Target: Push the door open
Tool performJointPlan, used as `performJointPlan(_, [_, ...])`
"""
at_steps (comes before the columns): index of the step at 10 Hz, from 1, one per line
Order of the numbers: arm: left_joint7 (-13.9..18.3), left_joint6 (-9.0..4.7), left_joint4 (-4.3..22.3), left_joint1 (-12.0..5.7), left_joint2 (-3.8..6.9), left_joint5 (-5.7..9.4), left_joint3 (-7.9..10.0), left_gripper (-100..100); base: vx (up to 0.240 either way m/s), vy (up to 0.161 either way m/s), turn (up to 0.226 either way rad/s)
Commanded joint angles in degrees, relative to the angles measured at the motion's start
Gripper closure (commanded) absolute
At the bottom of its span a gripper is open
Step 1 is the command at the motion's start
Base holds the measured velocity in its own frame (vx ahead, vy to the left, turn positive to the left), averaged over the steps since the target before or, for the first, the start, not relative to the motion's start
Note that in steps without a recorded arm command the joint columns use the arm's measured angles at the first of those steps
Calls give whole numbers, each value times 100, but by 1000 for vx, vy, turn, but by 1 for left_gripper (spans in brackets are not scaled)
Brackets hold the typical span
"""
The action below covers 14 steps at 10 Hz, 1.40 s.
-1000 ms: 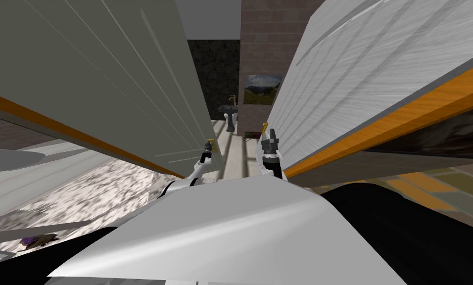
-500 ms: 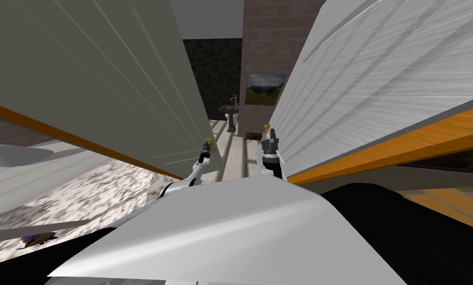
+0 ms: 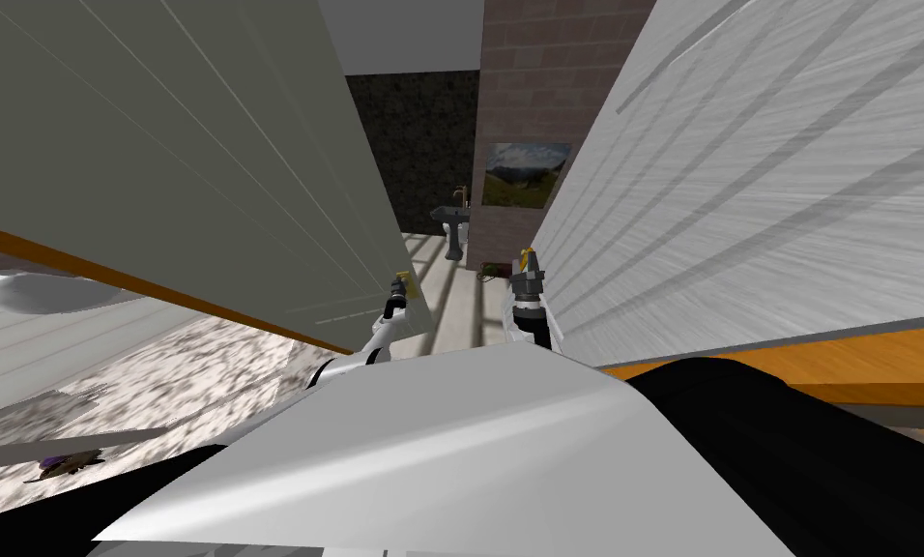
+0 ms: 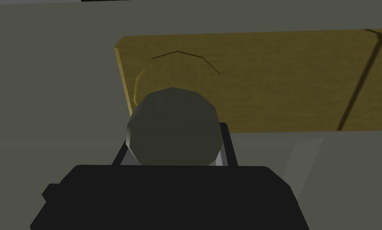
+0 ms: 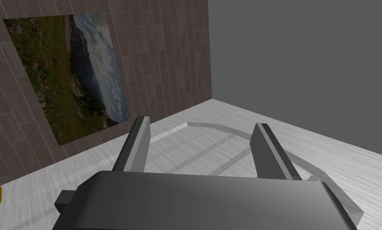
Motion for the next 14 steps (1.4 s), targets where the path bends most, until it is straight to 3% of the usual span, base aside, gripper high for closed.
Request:
performJointPlan(1, [-7, -44, 42, -33, 32, 30, 84, 100, 160, -122, 67])
performJointPlan(4, [-49, -45, 50, -26, 40, 72, 217, 100, 164, -96, 63])
performJointPlan(14, [49, -74, 106, 11, 239, 231, 45, 100, 174, -44, 108])
